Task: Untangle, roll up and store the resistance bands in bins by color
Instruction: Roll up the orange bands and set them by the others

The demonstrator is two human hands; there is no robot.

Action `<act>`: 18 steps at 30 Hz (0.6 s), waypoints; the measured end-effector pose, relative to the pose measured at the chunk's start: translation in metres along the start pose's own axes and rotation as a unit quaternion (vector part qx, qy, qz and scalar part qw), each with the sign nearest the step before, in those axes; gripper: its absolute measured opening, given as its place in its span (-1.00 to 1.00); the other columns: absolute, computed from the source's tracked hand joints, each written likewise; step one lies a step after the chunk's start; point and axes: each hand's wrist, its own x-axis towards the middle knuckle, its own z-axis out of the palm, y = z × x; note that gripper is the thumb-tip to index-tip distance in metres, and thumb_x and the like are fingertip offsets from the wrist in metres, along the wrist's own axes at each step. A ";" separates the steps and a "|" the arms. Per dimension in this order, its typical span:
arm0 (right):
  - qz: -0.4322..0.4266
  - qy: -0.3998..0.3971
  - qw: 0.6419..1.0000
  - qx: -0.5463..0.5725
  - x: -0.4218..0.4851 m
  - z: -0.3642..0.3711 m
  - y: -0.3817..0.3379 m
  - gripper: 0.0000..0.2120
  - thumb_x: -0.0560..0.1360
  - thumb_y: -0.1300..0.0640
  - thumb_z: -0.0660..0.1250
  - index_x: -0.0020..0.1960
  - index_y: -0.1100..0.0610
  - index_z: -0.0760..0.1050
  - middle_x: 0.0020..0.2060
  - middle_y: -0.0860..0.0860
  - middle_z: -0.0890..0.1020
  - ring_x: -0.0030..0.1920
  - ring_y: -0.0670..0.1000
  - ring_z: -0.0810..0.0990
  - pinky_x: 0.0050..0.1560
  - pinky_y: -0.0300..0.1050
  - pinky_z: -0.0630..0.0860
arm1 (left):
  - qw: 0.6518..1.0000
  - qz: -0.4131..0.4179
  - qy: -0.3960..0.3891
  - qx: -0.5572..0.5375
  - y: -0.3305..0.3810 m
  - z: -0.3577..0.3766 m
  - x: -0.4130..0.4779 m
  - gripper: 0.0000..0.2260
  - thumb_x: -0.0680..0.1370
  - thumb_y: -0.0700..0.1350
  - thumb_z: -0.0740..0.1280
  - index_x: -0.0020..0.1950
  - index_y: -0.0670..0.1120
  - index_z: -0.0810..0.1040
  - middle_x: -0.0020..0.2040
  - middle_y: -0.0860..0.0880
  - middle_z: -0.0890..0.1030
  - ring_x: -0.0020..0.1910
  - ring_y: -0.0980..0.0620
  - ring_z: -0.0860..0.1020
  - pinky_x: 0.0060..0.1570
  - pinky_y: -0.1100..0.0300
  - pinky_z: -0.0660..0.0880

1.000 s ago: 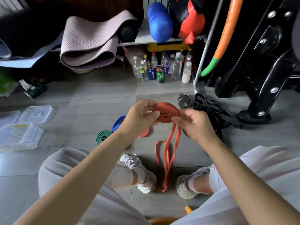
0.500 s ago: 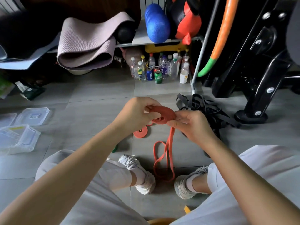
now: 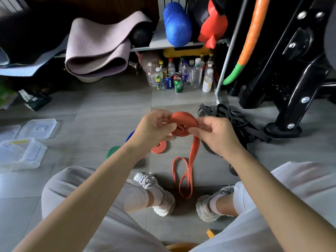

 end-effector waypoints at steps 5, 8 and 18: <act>0.000 -0.046 0.985 -0.169 0.001 0.005 0.016 -0.88 0.40 0.11 0.45 -0.07 0.06 0.66 -0.22 -0.01 0.71 -0.16 -0.03 0.67 -0.04 0.06 0.58 | 0.893 0.149 -0.036 0.424 0.005 0.001 -0.001 -0.66 0.47 -0.10 0.40 0.23 0.01 0.50 0.10 0.07 0.58 0.05 0.04 0.54 0.02 0.12 0.49; -0.002 -0.053 0.978 -0.203 0.000 0.009 0.017 -0.88 0.40 0.11 0.44 -0.07 0.02 0.66 -0.22 -0.03 0.71 -0.14 -0.02 0.66 -0.05 0.05 0.56 | 0.862 0.130 -0.045 0.488 0.010 0.006 0.000 -0.80 0.50 -0.09 0.33 0.11 0.01 0.59 -0.01 0.04 0.64 -0.03 -0.03 0.55 -0.05 0.09 0.48; 0.022 -0.025 0.998 -0.053 0.002 0.006 0.022 -0.82 0.35 0.23 0.51 -0.12 0.00 0.65 -0.29 -0.15 0.66 -0.26 -0.16 0.64 -0.09 -0.20 0.58 | 0.981 0.062 0.042 0.177 -0.006 -0.006 0.001 -0.85 0.45 -0.31 0.41 0.00 -0.16 0.63 -0.21 0.01 0.66 -0.22 0.10 0.63 -0.12 0.25 0.55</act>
